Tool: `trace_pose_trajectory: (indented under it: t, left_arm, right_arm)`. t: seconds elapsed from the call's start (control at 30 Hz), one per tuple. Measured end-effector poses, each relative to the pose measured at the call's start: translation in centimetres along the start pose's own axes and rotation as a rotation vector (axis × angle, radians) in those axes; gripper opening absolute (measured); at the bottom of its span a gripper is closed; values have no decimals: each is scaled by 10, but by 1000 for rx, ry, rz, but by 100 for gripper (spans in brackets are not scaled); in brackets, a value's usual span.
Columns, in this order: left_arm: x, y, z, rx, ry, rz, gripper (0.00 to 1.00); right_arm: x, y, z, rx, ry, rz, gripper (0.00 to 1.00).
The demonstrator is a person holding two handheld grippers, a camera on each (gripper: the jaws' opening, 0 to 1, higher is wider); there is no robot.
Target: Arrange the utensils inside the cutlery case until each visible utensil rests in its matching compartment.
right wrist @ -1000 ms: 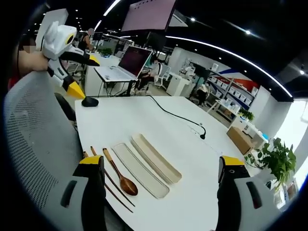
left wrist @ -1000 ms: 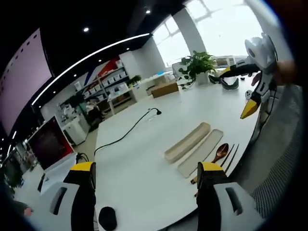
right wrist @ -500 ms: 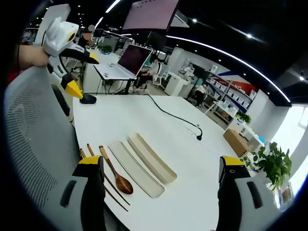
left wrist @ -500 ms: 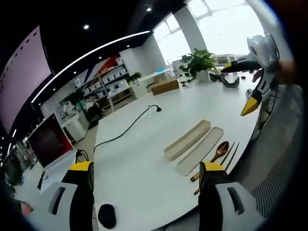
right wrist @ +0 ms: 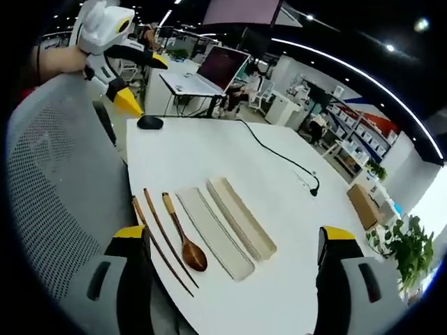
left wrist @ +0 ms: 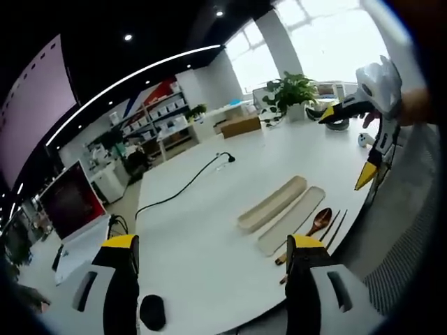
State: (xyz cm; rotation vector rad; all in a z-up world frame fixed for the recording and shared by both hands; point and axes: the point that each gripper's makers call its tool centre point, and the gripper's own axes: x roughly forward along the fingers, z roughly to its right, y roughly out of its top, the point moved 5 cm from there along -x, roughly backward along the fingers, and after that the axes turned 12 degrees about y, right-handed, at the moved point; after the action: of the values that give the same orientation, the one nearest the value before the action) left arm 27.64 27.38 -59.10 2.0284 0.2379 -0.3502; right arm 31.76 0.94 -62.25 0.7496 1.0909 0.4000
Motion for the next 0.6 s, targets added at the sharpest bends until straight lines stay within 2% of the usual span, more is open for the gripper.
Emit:
trace_pose_trajectory:
  t: [0.03, 0.13, 0.2, 0.3, 0.4, 0.47, 0.53, 0.6]
  left_arm:
    - [-2, 0, 2, 1, -4, 2, 89]
    - [-2, 2, 3, 42, 8, 23, 89]
    - [-2, 1, 2, 43, 7, 11, 87]
    - [-3, -2, 3, 41, 2, -8, 80]
    - [-4, -2, 4, 44, 5, -7, 82]
    - [-4, -2, 3, 53, 10, -9, 82]
    - [-3, -3, 2, 55, 13, -11, 82]
    - [-4, -3, 3, 62, 14, -14, 81]
  right_arm:
    - [2, 4, -1, -60, 30, 7, 99]
    - [4, 9, 8, -167, 11, -11, 99]
    - [8, 6, 11, -195, 40, -46, 99]
    - [17, 3, 15, -175, 80, -59, 99]
    - [26, -2, 17, -160, 123, -67, 99]
    - [30, -7, 17, -130, 140, -97, 93]
    - [33, -8, 17, -98, 149, -78, 84]
    - [38, -8, 15, -83, 163, -55, 88]
